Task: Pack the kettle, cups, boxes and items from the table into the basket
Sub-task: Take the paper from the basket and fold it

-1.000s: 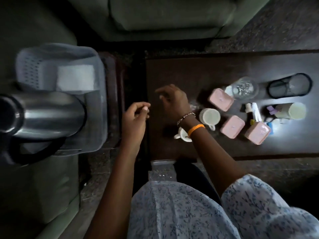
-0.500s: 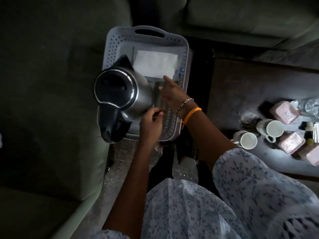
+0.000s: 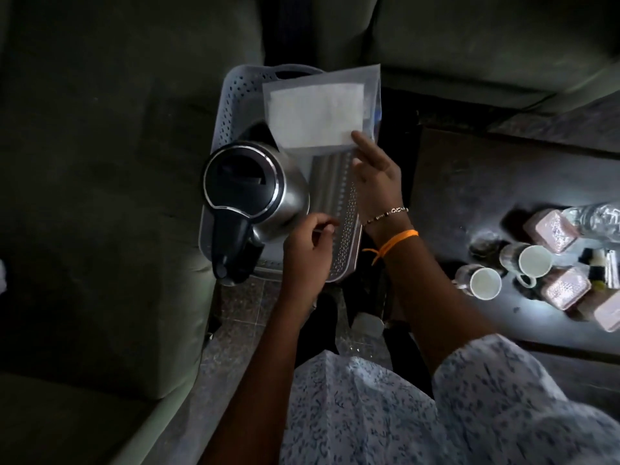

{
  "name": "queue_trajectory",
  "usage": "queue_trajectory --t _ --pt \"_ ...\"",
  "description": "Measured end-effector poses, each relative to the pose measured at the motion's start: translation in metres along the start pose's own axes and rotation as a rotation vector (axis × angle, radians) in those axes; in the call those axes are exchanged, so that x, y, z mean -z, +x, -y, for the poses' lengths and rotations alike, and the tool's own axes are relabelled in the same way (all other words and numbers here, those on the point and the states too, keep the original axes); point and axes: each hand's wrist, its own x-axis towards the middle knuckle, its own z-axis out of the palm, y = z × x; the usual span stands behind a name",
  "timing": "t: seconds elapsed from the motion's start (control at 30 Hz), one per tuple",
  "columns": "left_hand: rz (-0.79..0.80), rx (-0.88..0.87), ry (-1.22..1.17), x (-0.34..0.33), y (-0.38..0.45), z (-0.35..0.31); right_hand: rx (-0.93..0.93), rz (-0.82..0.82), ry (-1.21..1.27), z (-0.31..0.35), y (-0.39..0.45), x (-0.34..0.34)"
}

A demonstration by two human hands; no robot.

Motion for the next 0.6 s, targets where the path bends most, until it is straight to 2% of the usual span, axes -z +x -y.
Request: queue_trajectory --t 0.13,0.27,0.47,0.6 --pt "-0.110 -0.158 0.070 -0.020 -0.015 -0.026 0.169 -0.006 -0.018 0.020 -0.022 0.040" --pt "-0.206 -0.351 0.272 -0.058 -0.034 -0.054 0.317 -0.064 -0.103 0.043 -0.045 0.102" --pt "-0.044 -0.307 0.443 -0.155 -0.083 -0.086 0.311 -0.009 -0.211 0.075 -0.078 0.215" --pt "0.070 -0.223 0.291 -0.226 -0.119 -0.098 0.221 0.096 -0.149 0.087 -0.092 0.291"
